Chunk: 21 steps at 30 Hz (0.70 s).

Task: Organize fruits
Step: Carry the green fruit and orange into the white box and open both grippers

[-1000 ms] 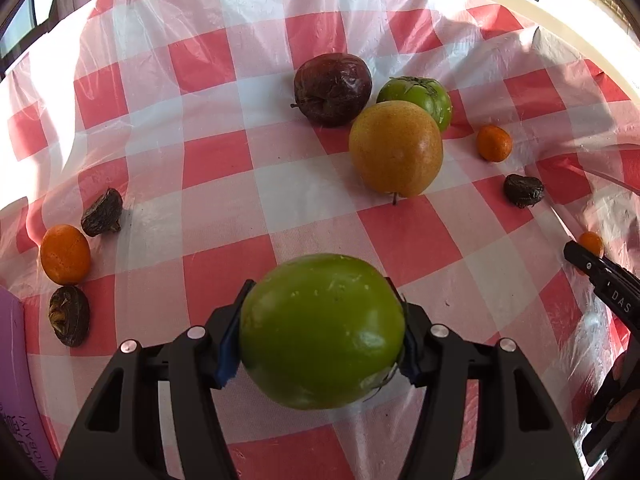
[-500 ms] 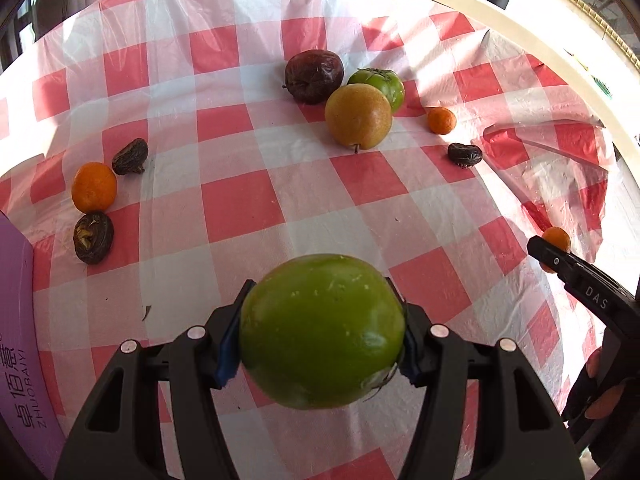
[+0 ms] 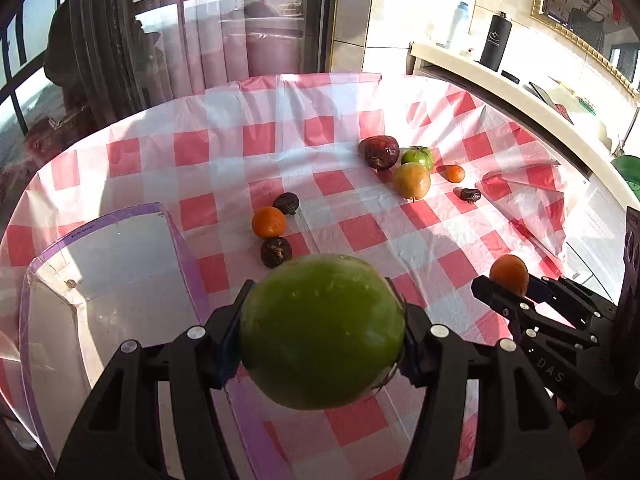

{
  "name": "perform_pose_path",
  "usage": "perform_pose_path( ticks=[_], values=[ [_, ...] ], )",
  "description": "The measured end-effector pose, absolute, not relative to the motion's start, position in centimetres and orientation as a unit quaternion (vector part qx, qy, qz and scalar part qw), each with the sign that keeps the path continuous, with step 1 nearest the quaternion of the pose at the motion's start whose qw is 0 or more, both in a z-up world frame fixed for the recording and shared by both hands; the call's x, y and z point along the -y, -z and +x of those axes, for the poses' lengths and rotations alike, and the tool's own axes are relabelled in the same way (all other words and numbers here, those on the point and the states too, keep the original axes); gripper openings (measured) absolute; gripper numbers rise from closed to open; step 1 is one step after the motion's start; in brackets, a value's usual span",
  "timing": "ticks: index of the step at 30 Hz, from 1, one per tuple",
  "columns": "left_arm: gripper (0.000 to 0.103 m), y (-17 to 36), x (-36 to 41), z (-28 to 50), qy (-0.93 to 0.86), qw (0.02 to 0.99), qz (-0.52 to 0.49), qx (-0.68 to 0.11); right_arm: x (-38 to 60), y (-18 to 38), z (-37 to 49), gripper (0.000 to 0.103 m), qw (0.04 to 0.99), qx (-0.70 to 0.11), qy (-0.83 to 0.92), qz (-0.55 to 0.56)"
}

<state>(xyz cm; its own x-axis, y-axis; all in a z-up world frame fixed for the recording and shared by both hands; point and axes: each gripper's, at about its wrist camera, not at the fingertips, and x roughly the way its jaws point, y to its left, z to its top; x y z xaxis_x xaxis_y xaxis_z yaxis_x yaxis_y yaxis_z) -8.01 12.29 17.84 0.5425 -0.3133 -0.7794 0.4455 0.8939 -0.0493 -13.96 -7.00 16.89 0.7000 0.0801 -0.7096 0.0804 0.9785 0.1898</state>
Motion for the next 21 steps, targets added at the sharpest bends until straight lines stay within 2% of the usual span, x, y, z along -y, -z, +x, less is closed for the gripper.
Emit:
perform_pose_path(
  ticks=[5,12,17,21],
  values=[
    [0.061,-18.0,-20.3,-7.3,0.134,0.880,0.086,-0.447,-2.8,-18.7,-11.0,0.040,0.909,-0.403,-0.092,0.056],
    [0.061,-13.9,-29.9,-4.3,0.048,0.857,0.080,-0.507,-14.2,-18.0,-7.0,0.040,0.878,-0.450,-0.160,-0.020],
    [0.061,-11.0,-32.2,-3.9,0.035,0.833,0.077,-0.547,-19.2,-15.2,-6.7,0.040,0.839,-0.501,-0.190,-0.097],
    [0.061,-9.2,-32.3,-3.9,0.051,0.812,0.067,-0.578,-20.3,-13.0,-6.3,0.040,0.812,-0.541,-0.184,-0.117]
  ],
)
